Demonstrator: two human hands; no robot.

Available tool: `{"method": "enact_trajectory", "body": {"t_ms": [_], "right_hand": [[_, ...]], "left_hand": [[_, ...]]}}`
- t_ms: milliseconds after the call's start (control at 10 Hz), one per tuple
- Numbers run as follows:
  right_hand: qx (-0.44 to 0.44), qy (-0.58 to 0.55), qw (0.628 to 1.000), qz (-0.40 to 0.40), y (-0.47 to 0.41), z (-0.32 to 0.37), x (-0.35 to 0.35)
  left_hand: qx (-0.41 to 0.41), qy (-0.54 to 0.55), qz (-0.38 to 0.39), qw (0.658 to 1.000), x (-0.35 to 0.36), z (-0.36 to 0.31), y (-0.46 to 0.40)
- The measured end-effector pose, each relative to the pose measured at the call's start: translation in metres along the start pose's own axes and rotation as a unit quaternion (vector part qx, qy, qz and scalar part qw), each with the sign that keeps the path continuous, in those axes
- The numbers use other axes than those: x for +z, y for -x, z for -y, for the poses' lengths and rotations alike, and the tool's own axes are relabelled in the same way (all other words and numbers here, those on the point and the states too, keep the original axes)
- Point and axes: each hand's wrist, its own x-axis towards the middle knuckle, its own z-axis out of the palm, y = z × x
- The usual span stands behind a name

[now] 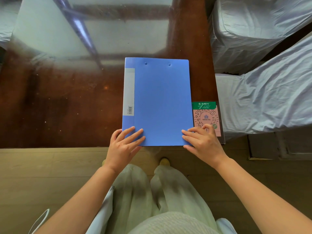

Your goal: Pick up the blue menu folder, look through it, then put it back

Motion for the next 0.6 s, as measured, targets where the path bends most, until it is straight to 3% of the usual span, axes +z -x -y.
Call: {"method": "enact_trajectory", "body": {"t_ms": [600], "right_hand": [[0.021,0.002,1.000,-0.014,-0.003,0.005,-0.011]], "left_hand": [[0.002,-0.004,0.043,0.999,-0.022,-0.002,-0.012]]}}
